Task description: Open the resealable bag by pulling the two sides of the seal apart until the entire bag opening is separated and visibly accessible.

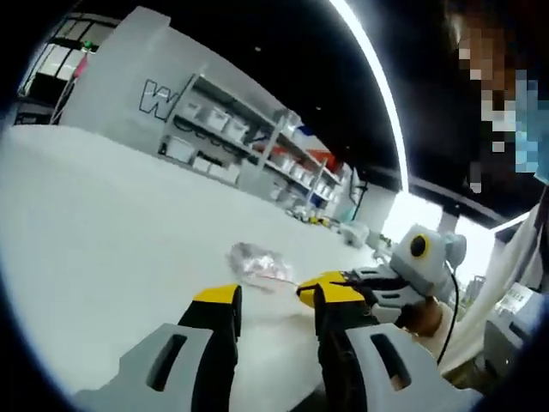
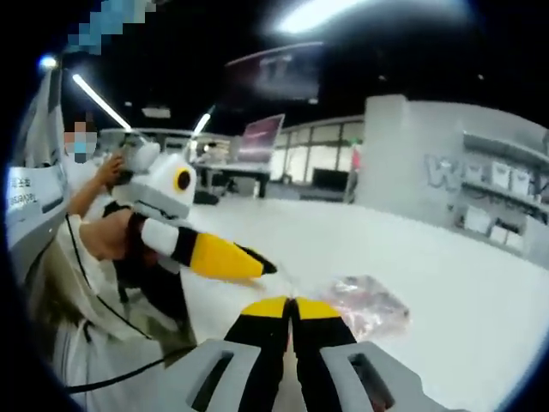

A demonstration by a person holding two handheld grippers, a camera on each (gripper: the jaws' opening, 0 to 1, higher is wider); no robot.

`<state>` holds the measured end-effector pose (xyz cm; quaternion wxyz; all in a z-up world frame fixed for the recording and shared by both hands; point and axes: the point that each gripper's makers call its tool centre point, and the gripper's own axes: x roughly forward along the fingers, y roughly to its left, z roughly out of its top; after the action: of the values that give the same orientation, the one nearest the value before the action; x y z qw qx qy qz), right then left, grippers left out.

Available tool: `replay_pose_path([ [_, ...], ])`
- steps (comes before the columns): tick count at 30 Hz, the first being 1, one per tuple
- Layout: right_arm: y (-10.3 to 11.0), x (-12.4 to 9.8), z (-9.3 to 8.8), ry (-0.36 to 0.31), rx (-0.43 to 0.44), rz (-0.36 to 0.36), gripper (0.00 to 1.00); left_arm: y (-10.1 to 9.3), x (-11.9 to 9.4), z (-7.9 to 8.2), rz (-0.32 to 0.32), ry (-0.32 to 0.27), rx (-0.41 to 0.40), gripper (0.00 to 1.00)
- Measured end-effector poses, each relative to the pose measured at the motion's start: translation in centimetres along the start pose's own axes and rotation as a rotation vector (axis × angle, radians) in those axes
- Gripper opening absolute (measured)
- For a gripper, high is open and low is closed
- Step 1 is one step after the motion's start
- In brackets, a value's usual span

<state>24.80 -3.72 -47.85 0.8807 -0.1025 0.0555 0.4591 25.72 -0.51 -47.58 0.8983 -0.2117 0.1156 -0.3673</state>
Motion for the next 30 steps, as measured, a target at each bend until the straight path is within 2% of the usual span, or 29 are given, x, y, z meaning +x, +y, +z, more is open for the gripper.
replay_pose_path([
  [2,0.0,0.0,0.0,-0.006,0.01,0.003,0.0,-0.3,0.1,-0.5,-0.017,0.032,-0.056,0.26],
  [6,0.0,0.0,-0.2,-0.007,0.016,0.001,0.0,-0.1,0.1,-0.4,-0.011,0.029,-0.098,0.24],
  [9,0.2,0.1,0.2,-0.033,0.039,0.008,0.0,0.0,0.2,-0.3,-0.007,0.03,-0.118,0.24],
  [12,0.0,0.1,0.4,-0.055,0.061,-0.012,0.0,0.0,0.3,-0.1,-0.003,0.002,-0.179,0.24],
  [14,0.0,0.1,0.5,-0.065,0.075,-0.013,0.0,0.0,0.4,-0.2,0.002,0.007,-0.221,0.21],
  [17,0.1,-0.1,0.2,-0.065,0.074,-0.01,0.0,0.1,0.6,-0.7,0.013,0.044,-0.224,0.1],
  [23,0.0,-0.3,0.3,-0.094,0.094,-0.004,0.0,-0.8,0.8,-0.7,-0.009,0.035,-0.232,0.17],
  [30,0.2,-0.4,0.4,-0.132,0.121,-0.003,0.0,-0.8,1.2,-0.7,0.018,0.026,-0.243,0.14],
])
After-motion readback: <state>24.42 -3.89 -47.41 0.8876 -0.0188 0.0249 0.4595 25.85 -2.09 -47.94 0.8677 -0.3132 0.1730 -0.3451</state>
